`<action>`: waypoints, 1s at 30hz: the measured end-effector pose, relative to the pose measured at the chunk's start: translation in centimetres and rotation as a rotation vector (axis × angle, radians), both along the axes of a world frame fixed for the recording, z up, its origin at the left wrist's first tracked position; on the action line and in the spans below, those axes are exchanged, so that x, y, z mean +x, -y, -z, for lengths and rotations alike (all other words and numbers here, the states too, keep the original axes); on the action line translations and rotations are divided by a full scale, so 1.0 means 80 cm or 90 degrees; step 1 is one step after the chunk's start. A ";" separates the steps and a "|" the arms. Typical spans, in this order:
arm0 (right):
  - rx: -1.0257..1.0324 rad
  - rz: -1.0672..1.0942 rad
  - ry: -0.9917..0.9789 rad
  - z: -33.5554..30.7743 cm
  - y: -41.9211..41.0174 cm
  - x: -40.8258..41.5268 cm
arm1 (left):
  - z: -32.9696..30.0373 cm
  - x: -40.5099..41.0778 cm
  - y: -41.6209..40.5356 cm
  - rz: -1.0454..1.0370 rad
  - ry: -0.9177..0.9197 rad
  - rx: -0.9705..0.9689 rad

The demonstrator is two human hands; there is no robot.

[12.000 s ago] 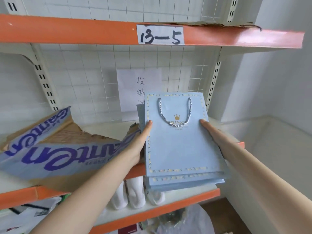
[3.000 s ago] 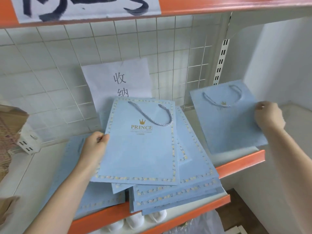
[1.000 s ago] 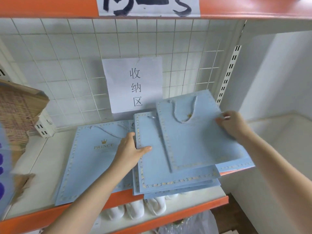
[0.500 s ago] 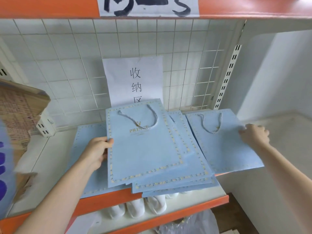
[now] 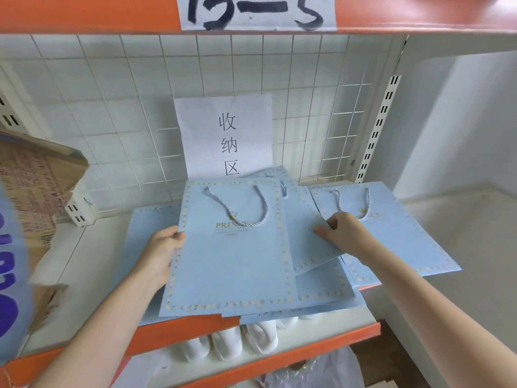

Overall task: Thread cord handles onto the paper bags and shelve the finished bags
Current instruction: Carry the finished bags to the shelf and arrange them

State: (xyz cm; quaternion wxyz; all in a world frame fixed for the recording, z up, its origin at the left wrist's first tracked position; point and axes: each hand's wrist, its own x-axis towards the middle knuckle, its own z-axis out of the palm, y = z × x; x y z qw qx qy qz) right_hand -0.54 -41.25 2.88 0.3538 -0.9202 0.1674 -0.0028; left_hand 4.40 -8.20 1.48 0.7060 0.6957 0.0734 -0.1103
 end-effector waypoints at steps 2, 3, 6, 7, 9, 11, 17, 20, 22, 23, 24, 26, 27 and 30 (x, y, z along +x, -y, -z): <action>-0.043 0.024 0.021 -0.005 0.012 -0.003 | -0.001 0.009 -0.022 -0.067 0.021 0.047; -0.024 0.049 0.038 -0.010 0.020 -0.005 | -0.002 0.013 -0.033 -0.096 0.032 0.079; 0.094 0.137 0.125 -0.025 0.061 -0.016 | 0.000 0.026 -0.075 -0.160 0.052 0.210; 0.107 0.168 0.158 -0.031 0.078 -0.023 | 0.004 0.030 -0.087 -0.171 0.059 0.250; 0.109 0.213 0.201 -0.038 0.114 -0.040 | 0.010 0.033 -0.101 -0.162 0.062 0.326; 0.123 0.259 0.216 -0.033 0.149 -0.054 | 0.018 0.032 -0.101 -0.127 0.085 0.433; 0.255 0.354 0.230 -0.006 0.187 -0.074 | 0.006 -0.033 0.018 0.251 0.663 0.619; 0.335 0.394 0.248 0.000 0.190 -0.076 | 0.013 -0.073 0.090 0.604 0.759 0.782; 0.337 0.429 0.251 0.004 0.196 -0.082 | 0.024 -0.087 0.116 0.658 0.700 0.893; 0.307 0.450 0.253 0.004 0.200 -0.087 | 0.028 -0.089 0.123 0.629 0.720 0.911; 0.263 0.465 0.248 0.004 0.204 -0.093 | 0.029 -0.090 0.124 0.585 0.743 0.920; 0.174 0.488 0.232 0.007 0.214 -0.106 | 0.026 -0.088 0.122 0.556 0.685 0.959; 0.140 0.485 0.215 0.009 0.216 -0.109 | 0.029 -0.085 0.121 0.529 0.685 0.976; 0.086 0.477 0.158 0.020 0.215 -0.111 | 0.035 -0.089 0.128 0.467 0.735 1.009</action>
